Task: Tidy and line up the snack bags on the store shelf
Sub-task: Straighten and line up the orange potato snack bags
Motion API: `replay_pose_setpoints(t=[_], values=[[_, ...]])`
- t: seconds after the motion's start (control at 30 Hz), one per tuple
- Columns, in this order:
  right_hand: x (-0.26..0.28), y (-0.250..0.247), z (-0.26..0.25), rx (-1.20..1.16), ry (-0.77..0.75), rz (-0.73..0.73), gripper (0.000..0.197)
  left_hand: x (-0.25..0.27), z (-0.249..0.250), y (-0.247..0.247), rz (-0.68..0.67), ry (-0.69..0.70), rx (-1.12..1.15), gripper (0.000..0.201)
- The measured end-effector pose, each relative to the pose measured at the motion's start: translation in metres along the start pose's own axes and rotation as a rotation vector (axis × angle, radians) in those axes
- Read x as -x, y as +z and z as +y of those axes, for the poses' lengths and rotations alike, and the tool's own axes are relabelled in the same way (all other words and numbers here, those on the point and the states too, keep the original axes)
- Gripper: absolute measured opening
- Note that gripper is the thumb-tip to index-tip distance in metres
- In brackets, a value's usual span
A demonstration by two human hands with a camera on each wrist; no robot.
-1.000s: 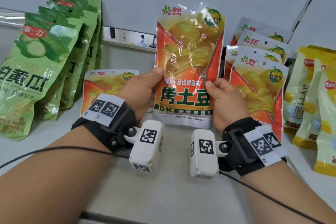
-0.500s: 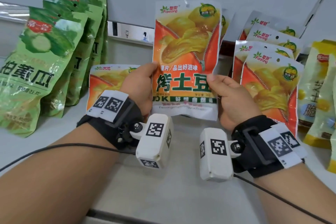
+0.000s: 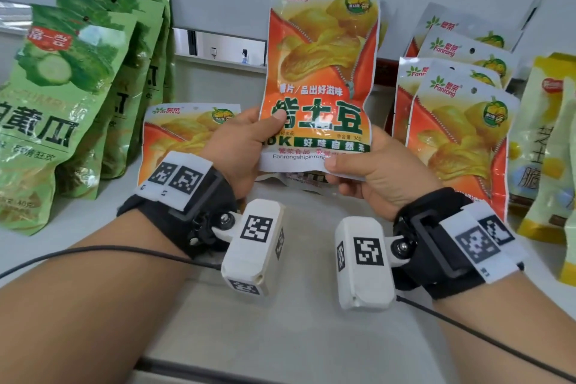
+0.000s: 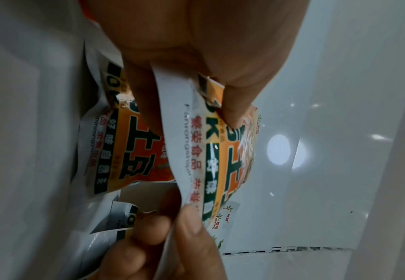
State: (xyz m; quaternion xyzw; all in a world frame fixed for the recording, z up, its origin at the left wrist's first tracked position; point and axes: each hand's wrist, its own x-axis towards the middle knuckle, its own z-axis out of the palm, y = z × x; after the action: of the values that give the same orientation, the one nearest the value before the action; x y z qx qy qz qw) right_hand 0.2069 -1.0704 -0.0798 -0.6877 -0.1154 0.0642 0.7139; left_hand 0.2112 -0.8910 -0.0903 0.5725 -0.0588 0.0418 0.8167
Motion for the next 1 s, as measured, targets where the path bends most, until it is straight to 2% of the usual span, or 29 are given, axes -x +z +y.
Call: replay_pose_setpoints(t=[0.1, 0.2, 0.33, 0.4, 0.5, 0.57, 0.67, 0.73, 0.8, 0.9, 0.93, 1.0], values=[[-0.003, -0.001, 0.001, 0.010, -0.012, 0.126, 0.057, 0.000, -0.001, -0.001, 0.033, 0.044, 0.020, 0.014], [-0.004, -0.002, -0.001, 0.010, -0.032, 0.230, 0.062, 0.000, -0.001, -0.001, 0.039, 0.057, 0.060, 0.017], [-0.002, -0.002, -0.006, 0.061, -0.093, 0.289, 0.037, 0.002, 0.000, 0.000, 0.014, 0.071, 0.062, 0.021], [0.002, 0.003, -0.008, 0.089, -0.089, 0.217, 0.033, 0.003, 0.001, 0.001, -0.036, 0.081, 0.033, 0.027], [0.008, 0.011, -0.008, 0.056, -0.061, 0.087, 0.069, 0.006, 0.001, 0.002, -0.170, 0.069, -0.036, 0.047], [0.009, 0.012, -0.009, 0.019, -0.085, 0.084, 0.075, 0.006, 0.001, 0.001, -0.226, 0.051, -0.080, 0.061], [0.007, 0.008, -0.009, 0.034, -0.119, 0.126, 0.055, 0.007, 0.001, 0.000, -0.237, 0.051, -0.126, 0.066], [0.006, 0.007, -0.011, 0.011, -0.144, 0.175, 0.032, 0.008, 0.001, 0.001, -0.177, 0.077, -0.143, 0.058], [0.005, 0.007, -0.013, -0.076, -0.136, 0.239, 0.017, 0.007, 0.000, 0.004, -0.089, 0.108, -0.144, 0.045], [0.005, 0.010, -0.014, -0.198, -0.095, 0.249, 0.025, 0.004, -0.002, 0.005, -0.054, 0.098, -0.075, 0.056], [0.005, 0.011, -0.013, -0.202, -0.071, 0.243, 0.029, 0.004, -0.003, 0.004, -0.076, 0.084, -0.066, 0.055], [0.004, 0.011, -0.009, -0.168, -0.034, 0.237, 0.030, 0.003, -0.006, 0.004, -0.104, 0.071, -0.096, 0.040]])
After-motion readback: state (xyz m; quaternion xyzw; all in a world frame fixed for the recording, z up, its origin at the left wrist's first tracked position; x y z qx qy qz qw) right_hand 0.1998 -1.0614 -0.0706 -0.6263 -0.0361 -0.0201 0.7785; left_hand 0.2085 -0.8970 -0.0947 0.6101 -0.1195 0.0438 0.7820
